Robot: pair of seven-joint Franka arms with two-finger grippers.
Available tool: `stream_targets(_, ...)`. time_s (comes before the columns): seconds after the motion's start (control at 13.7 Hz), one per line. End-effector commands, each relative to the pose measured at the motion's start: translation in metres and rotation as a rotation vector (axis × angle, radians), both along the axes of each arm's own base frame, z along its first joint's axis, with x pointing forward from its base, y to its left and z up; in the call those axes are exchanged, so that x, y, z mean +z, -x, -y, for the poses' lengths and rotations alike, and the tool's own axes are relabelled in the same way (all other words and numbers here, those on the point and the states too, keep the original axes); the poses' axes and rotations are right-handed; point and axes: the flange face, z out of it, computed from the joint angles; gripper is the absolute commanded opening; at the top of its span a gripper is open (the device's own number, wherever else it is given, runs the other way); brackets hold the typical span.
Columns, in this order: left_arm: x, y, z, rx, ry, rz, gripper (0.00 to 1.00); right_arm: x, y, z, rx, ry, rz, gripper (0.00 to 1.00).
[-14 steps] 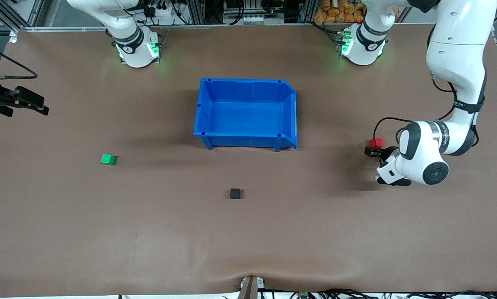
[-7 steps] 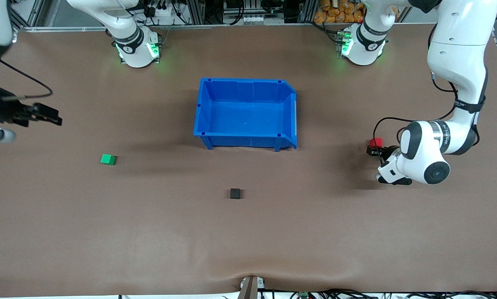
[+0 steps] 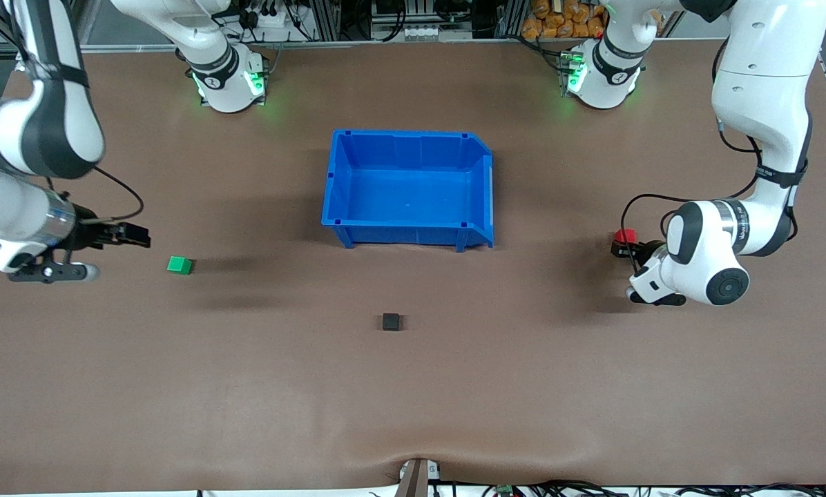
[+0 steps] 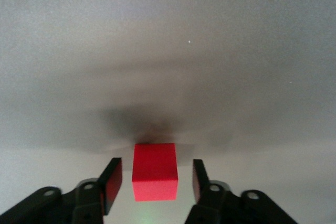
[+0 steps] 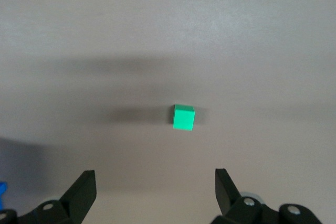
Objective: Attach green and red cubes to black cube
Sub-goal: 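Close the left gripper on the red cube while the right gripper reaches the green cube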
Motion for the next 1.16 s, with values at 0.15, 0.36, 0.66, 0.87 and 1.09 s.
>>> stream_targets(0.15,-0.002,0.006,-0.001,-0.016,0.014,-0.001,0.46,-0.089,0.014,0.026,-0.058,0.013,0.010,1.00)
stream_targets(0.36,-0.006,0.008,-0.001,-0.014,0.014,-0.015,0.33,-0.149,0.024,0.032,-0.066,0.024,0.010,1.00)
stream_targets(0.66,0.000,0.002,-0.001,0.002,0.017,-0.003,0.14,-0.188,0.030,0.057,-0.076,0.026,-0.011,1.00)
stream_targets(0.87,0.019,-0.028,0.003,0.088,-0.006,0.064,0.09,-0.199,0.026,0.053,-0.079,0.034,0.019,1.00)
stream_targets(1.09,0.031,-0.052,0.009,0.212,-0.009,0.103,0.10,-0.199,0.024,0.042,-0.134,0.001,0.029,1.00)
